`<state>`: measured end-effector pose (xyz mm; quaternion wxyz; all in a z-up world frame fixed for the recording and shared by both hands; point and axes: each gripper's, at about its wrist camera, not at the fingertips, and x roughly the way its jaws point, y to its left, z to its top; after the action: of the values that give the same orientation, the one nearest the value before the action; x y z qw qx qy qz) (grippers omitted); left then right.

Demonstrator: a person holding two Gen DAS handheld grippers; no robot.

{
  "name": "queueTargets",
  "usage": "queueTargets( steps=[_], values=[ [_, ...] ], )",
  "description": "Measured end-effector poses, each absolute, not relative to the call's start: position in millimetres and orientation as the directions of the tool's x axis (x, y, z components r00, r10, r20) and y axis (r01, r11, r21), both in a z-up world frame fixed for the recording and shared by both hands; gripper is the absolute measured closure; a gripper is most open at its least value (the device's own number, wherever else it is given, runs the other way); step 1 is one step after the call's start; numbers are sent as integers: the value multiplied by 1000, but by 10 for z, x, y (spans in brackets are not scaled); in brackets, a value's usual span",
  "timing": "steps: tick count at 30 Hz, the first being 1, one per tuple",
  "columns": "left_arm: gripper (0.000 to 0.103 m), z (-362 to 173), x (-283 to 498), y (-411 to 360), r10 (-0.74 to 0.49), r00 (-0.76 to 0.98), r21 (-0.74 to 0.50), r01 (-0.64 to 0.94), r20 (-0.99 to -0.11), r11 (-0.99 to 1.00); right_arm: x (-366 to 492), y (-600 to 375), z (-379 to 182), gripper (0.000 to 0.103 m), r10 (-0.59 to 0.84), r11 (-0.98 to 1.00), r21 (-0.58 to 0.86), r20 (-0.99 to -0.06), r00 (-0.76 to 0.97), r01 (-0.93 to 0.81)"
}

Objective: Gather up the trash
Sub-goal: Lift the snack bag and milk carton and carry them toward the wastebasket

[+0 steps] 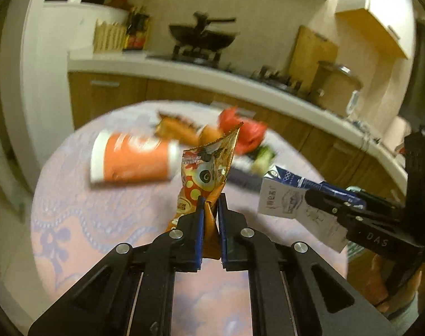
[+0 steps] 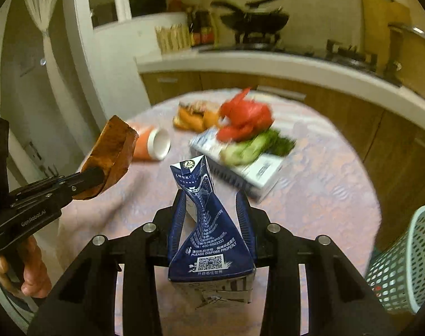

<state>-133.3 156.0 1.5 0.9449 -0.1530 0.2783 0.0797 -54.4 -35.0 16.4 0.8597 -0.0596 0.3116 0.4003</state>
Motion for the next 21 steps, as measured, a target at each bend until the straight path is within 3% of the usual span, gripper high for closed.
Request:
queueTargets(
  steps=[12, 21],
  values=[
    [96, 496, -736, 792, -99, 880, -227, -9, -464, 974, -289, -1221, 667, 69, 567, 805, 132, -459, 684, -578],
    [96, 626, 60, -364, -298, 824, -200, 227, -482, 953, 41, -2344, 706, 69, 389, 921, 174, -421, 819, -347]
  ],
)
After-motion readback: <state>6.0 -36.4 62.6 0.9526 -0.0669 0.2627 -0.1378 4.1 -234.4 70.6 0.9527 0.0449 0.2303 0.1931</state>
